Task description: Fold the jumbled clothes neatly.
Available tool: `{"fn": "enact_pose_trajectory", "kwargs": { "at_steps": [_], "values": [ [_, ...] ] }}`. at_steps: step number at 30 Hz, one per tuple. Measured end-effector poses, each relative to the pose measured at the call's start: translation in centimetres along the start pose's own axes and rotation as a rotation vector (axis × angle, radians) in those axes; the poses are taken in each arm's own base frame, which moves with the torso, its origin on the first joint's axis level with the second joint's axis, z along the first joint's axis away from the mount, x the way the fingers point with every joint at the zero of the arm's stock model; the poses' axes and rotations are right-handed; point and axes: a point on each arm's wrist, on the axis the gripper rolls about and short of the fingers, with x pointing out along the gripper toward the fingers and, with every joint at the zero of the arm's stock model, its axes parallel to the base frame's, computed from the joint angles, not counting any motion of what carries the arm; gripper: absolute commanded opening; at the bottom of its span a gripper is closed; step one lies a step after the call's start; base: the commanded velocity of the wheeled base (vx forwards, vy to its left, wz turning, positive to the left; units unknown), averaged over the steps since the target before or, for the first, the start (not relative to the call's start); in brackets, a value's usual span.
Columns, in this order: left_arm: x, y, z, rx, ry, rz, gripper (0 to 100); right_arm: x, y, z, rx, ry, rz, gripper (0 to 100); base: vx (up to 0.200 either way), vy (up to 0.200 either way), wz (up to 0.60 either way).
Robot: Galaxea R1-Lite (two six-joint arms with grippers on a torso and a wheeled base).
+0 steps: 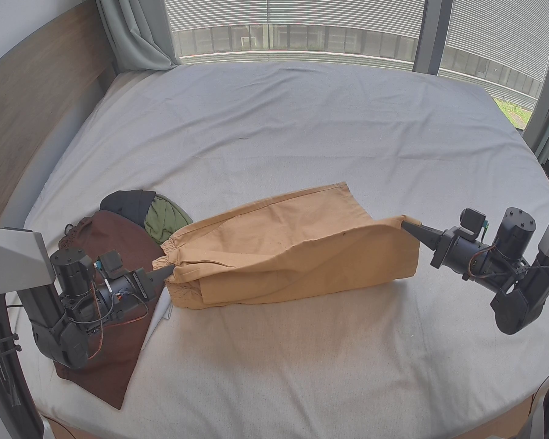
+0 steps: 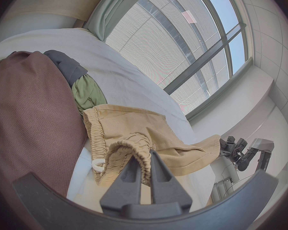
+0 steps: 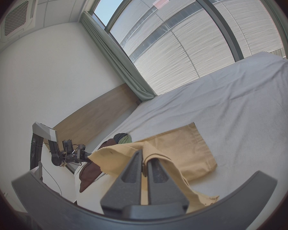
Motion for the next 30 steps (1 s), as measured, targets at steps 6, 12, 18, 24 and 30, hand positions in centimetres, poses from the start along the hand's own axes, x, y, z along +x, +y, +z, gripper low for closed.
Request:
{"fn": "enact_pose_trajectory", "kwargs": {
  "at_steps": [6,12,18,24,30],
  "values": [
    [0.3,0.0,0.1,-0.003,-0.013,0.008,0,1.9,-1.0,1.5,-0.013,-0.055,0.018,0,0.0,0.0,0.0],
    [0.7,0.2,0.4,-0.016,-0.036,0.024,0,3.8,-2.0,2.8,-0.025,-0.095,0.036,0,0.0,0.0,0.0],
    [1.3,0.4,0.7,-0.043,-0.06,0.03,0,5.8,-3.3,3.3,-0.042,-0.126,0.05,0,0.0,0.0,0.0],
    [1.9,0.9,0.9,-0.055,-0.082,0.043,0,7.3,-4.6,3.0,-0.034,-0.119,0.042,0,0.0,0.0,0.0],
    [2.7,1.4,1.0,-0.062,-0.104,0.059,0,8.7,-5.7,3.2,-0.028,-0.115,0.036,0,0.0,0.0,0.0]
  ]
}}
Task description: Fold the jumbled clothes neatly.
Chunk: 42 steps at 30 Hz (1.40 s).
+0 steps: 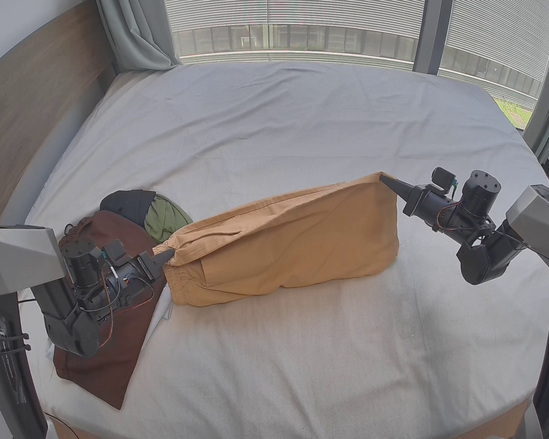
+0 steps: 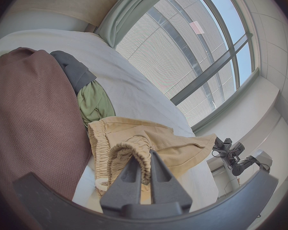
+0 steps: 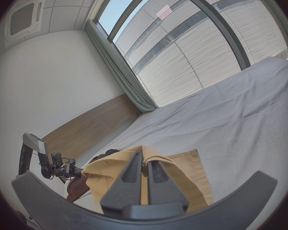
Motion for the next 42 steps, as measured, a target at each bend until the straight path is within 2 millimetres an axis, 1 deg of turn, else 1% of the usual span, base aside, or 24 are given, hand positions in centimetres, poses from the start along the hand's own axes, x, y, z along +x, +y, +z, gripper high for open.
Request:
{"fn": "enact_pose_trajectory", "kwargs": {
  "at_steps": [5,11,20,22,28,29,30,31,38,42],
  "values": [
    [0.5,0.2,0.1,-0.02,-0.008,-0.001,0,0.9,-0.7,0.0,0.01,0.012,-0.008,0,0.0,0.0,0.0],
    [1.1,0.6,0.1,-0.02,-0.025,0.006,0,1.9,-1.6,-0.6,0.02,0.024,-0.013,0,0.0,0.0,0.0],
    [2.9,1.2,-0.3,-0.03,-0.067,0.04,0,4.1,-3.5,-0.7,0.019,0.002,-0.036,0,0.0,0.0,0.0],
    [3.3,1.4,-0.5,-0.032,-0.073,0.046,0,4.6,-4.0,-1.0,0.027,0.01,-0.046,0,0.0,0.0,0.0],
    [4.0,1.8,-0.8,-0.034,-0.088,0.063,0,5.0,-4.8,-1.9,0.032,0.014,-0.051,0,0.0,0.0,0.0],
    [4.1,1.9,-0.9,-0.034,-0.088,0.064,100,5.1,-4.9,-2.1,0.033,0.015,-0.051,0,0.0,0.0,0.0],
    [4.2,1.9,-0.9,-0.034,-0.089,0.065,100,5.1,-5.0,-2.2,0.033,0.015,-0.051,0,0.0,0.0,0.0],
    [4.2,2.0,-1.0,-0.034,-0.089,0.066,100,5.2,-5.1,-2.3,0.032,0.015,-0.051,100,0.0,0.0,0.0],
    [4.5,2.4,-0.4,-0.033,-0.115,0.071,100,5.7,-5.6,-2.6,0.03,0.003,-0.069,100,0.0,0.0,0.0],
    [4.5,2.4,0.0,-0.035,-0.142,0.086,100,5.9,-5.5,-3.0,0.034,0.004,-0.08,100,0.0,0.0,0.0]
  ]
}}
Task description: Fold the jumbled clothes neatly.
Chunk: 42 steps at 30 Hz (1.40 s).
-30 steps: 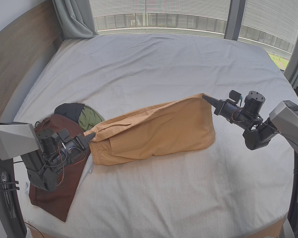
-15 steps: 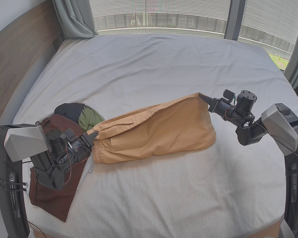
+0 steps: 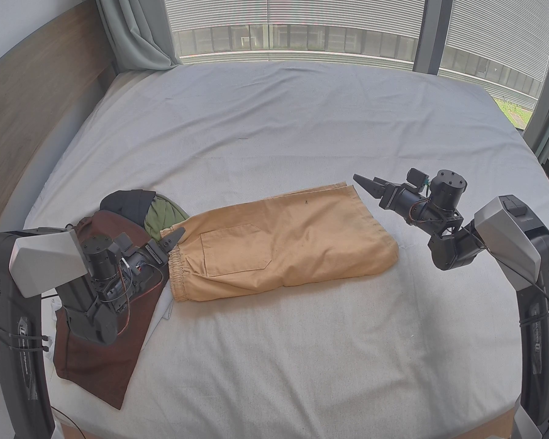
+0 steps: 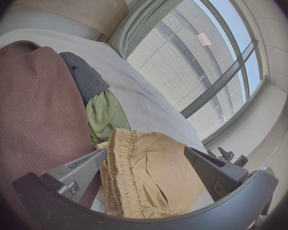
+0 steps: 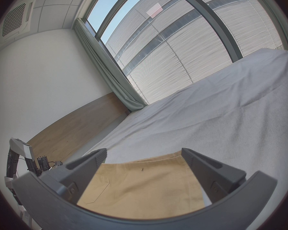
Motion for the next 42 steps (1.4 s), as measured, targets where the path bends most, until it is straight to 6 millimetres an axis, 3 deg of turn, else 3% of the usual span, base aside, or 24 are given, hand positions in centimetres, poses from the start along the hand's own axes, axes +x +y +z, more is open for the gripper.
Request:
{"fn": "enact_pose_trajectory", "kwargs": {
  "at_steps": [13,33,42],
  "values": [
    [-0.3,-0.8,0.4,0.001,-0.006,-0.012,100,-1.7,1.0,-1.5,0.047,0.076,-0.027,100,0.0,0.0,0.0],
    [-1.6,-2.5,0.5,0.003,0.037,-0.058,100,-9.2,5.2,-4.3,0.143,0.097,-0.017,100,0.0,0.0,0.0],
    [-2.2,-3.6,0.3,0.013,0.057,-0.081,100,-10.9,6.3,-5.2,0.192,0.15,-0.044,100,0.0,0.0,0.0]
  ]
}}
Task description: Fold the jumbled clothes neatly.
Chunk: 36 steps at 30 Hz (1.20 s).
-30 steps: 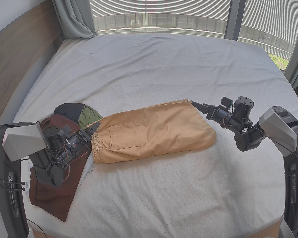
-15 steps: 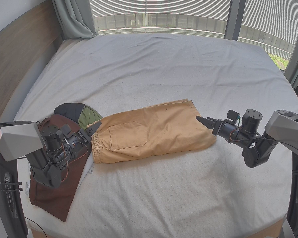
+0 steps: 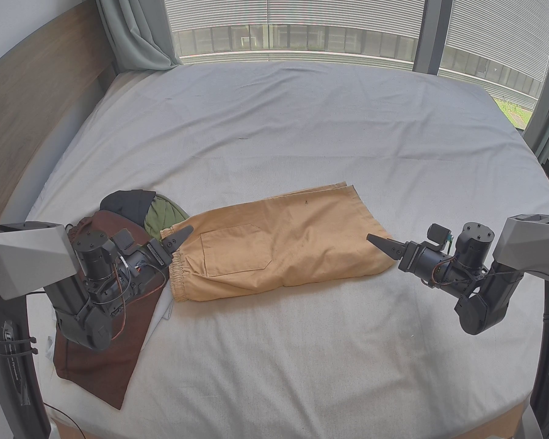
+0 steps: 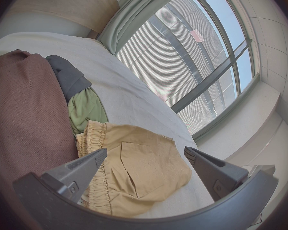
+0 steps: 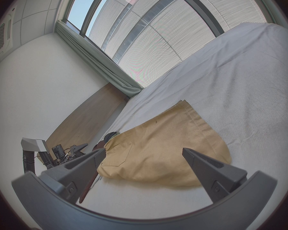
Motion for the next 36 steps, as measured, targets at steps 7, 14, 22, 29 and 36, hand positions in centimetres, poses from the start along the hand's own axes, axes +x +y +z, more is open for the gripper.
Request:
{"fn": "enact_pose_trajectory", "kwargs": {
  "at_steps": [7,14,22,29,36],
  "values": [
    [-0.5,-0.4,-0.2,0.039,0.027,-0.022,100,-0.3,1.0,-0.1,0.003,0.014,0.011,100,0.0,0.0,0.0],
    [-1.0,-0.4,-0.7,0.13,0.079,-0.052,100,-0.3,1.0,-0.8,0.013,0.032,0.006,100,0.0,0.0,0.0],
    [-1.4,-0.3,-1.0,0.19,0.1,-0.06,100,0.0,0.5,-2.5,0.036,0.078,-0.009,100,0.0,0.0,0.0],
    [-1.5,0.0,-1.0,0.222,0.102,-0.054,100,0.2,-0.1,-3.7,0.052,0.11,-0.021,100,0.0,0.0,0.0],
    [-1.5,0.2,-1.1,0.232,0.105,-0.048,100,0.4,-0.5,-4.6,0.063,0.131,-0.029,100,0.0,0.0,0.0]
  ]
}}
